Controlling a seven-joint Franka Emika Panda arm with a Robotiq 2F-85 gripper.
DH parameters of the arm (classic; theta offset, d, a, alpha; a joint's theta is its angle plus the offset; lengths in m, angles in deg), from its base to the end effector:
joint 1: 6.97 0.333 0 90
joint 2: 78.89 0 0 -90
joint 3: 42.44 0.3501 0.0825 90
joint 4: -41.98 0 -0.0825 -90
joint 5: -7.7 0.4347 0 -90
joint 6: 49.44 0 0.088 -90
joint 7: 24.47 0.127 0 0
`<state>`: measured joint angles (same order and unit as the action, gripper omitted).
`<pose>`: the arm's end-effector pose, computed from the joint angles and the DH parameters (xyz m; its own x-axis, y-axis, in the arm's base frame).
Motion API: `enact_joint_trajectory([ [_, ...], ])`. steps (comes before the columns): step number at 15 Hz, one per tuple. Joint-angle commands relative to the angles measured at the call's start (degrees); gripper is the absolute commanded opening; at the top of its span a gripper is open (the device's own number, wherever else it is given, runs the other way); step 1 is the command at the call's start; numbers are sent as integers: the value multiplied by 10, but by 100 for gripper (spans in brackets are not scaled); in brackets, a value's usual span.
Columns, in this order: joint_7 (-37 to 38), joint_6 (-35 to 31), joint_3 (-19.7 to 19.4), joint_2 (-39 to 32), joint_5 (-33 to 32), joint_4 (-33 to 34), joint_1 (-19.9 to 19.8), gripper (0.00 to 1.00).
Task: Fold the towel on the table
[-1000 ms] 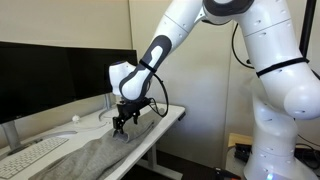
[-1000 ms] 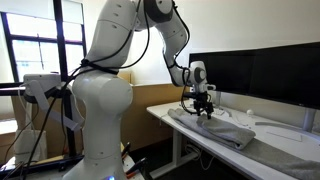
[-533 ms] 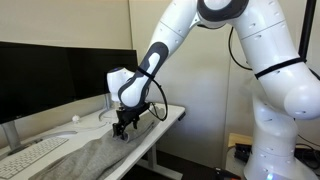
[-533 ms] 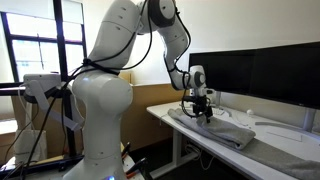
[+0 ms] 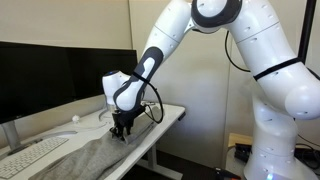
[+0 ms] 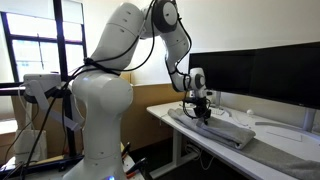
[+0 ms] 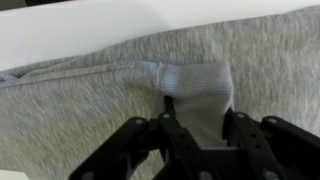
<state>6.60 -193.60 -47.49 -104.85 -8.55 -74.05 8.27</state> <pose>0.6429 0.1153 0.1976 0.9863 -0.1158 0.1173 -0.1352 -0.9754 0.1740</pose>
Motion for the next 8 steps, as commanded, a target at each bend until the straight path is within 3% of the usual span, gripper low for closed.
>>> enact_joint_trajectory([
  [1,13,-12,-11,-4,-15,5,9,13],
  [5,22,-23,-17,-2,-21,3,17,0],
  [8,39,-31,-26,5,-35,2,32,4],
])
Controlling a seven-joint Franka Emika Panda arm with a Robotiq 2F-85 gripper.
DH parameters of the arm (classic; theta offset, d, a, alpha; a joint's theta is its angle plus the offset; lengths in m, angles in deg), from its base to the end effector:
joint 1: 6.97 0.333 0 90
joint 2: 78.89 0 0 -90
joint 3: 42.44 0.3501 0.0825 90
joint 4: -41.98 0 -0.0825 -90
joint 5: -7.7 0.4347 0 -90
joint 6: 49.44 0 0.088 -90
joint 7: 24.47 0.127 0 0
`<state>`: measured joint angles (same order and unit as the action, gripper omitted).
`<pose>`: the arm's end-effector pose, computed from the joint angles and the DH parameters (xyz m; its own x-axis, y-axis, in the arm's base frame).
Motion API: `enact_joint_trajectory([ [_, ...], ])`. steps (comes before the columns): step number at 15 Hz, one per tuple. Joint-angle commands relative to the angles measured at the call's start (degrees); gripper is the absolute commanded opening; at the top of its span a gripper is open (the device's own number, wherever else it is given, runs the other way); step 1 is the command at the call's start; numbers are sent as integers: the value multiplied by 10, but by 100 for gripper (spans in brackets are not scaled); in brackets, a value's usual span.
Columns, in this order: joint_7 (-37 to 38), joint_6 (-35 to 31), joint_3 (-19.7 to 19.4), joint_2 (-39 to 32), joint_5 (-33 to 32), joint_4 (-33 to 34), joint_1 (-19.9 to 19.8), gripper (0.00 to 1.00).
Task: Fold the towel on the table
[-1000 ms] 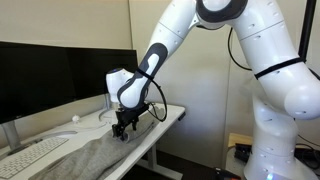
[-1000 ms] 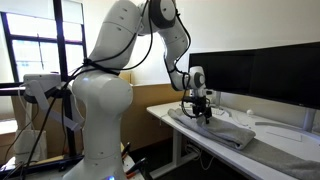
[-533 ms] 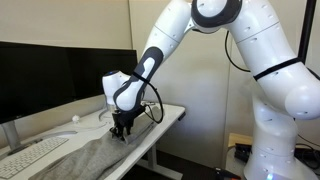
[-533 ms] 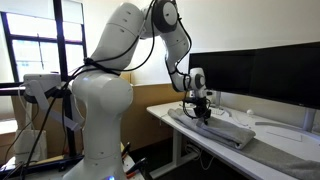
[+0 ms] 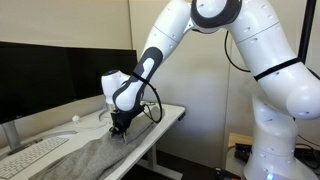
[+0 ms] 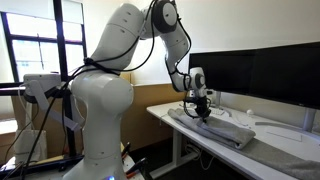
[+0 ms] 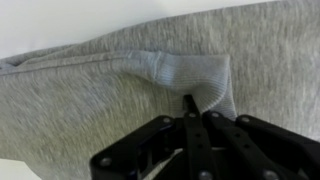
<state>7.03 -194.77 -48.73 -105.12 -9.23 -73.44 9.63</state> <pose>0.6486 0.1191 0.2015 0.9837 -0.1039 0.1467 -0.1294 -0.9757 0.1767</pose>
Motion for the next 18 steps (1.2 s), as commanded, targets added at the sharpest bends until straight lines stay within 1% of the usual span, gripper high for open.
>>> enact_joint_trajectory([
  [1,49,-24,-17,12,-36,-3,26,5],
  [4,92,-36,-24,23,-63,12,51,5],
  [7,131,-34,-18,29,-95,39,78,5],
  [10,153,-31,-10,28,-113,63,91,4],
  [12,159,-27,-9,30,-119,69,91,2],
  [13,161,-23,-11,32,-127,69,91,28],
  [15,161,-21,-15,39,-144,61,90,29],
  [18,156,-11,-18,40,-175,46,90,47],
])
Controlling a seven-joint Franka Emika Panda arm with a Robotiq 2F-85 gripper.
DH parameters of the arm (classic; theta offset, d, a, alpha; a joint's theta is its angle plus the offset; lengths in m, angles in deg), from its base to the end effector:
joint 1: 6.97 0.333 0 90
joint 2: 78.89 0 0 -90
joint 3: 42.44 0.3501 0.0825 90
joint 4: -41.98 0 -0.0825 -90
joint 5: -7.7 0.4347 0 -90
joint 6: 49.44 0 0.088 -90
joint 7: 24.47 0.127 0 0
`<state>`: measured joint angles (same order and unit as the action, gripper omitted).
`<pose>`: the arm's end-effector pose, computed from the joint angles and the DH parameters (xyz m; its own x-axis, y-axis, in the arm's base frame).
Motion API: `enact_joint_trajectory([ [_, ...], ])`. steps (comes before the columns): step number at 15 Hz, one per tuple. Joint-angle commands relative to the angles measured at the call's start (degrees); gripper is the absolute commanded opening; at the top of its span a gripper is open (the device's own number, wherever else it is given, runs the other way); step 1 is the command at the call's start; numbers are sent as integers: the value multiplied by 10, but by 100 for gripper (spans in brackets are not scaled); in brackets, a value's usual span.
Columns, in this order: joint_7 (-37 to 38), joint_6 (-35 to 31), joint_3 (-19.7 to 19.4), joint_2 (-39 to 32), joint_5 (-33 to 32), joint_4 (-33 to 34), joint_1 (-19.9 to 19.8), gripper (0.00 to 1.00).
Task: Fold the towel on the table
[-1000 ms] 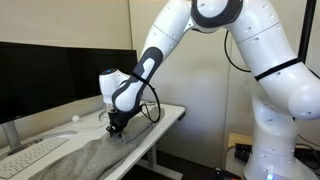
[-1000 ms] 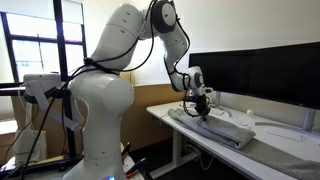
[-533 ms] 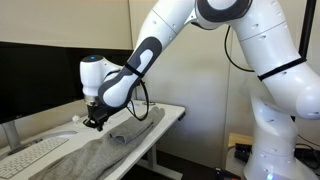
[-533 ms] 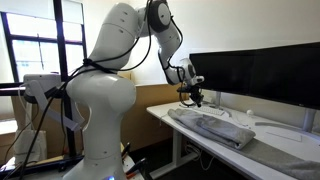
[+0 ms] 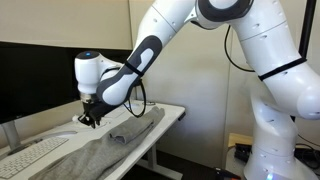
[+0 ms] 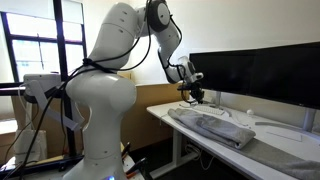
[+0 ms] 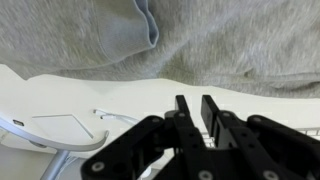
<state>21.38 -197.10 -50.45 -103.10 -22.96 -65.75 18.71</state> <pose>0.6792 0.2265 0.2927 0.9074 -0.0081 0.4203 -0.0935 -0.9786 0.1831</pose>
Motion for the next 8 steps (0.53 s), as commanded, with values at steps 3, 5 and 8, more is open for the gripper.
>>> enact_joint_trajectory([
  [3,10,28,5,23,-65,-54,-6,66],
  [5,7,34,10,21,-76,-66,-13,78],
  [8,7,42,10,21,-96,-81,-21,98],
])
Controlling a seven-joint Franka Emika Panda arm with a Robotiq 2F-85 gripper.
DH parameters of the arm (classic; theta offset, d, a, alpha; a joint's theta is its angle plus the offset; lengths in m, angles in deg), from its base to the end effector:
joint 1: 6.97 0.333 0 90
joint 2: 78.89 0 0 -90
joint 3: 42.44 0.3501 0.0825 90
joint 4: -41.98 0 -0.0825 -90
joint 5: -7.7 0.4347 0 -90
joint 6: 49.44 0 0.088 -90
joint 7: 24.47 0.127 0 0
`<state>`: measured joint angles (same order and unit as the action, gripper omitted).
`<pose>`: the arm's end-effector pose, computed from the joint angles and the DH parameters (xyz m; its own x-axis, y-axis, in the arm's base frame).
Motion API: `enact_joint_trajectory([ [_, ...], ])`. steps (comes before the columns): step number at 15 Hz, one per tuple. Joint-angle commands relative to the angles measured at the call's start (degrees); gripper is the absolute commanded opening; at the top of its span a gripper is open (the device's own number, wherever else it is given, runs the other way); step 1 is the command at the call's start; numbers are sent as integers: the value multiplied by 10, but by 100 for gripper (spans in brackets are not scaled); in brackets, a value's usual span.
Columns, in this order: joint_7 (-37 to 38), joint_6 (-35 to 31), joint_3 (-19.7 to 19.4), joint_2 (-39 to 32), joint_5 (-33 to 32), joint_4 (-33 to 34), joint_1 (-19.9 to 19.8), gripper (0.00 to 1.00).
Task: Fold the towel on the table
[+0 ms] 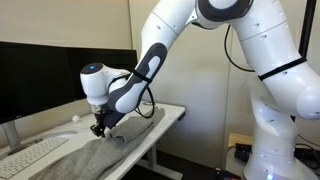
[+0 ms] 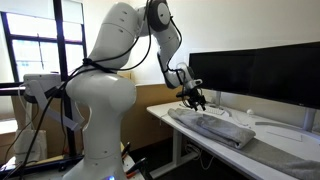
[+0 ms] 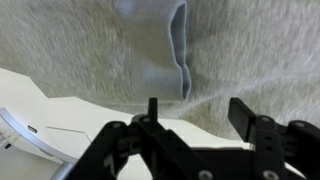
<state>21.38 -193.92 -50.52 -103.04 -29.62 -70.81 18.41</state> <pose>0.6488 0.2042 0.2461 0.9417 0.0867 0.3251 -0.0257 -0.9449 0.3264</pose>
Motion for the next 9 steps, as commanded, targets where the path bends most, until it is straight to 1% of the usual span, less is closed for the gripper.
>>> enact_joint_trajectory([
  [1,6,12,10,18,-36,-33,-22,99],
  [5,4,17,14,12,-53,-42,-41,100],
  [9,-3,18,21,-1,-54,-37,-55,100],
])
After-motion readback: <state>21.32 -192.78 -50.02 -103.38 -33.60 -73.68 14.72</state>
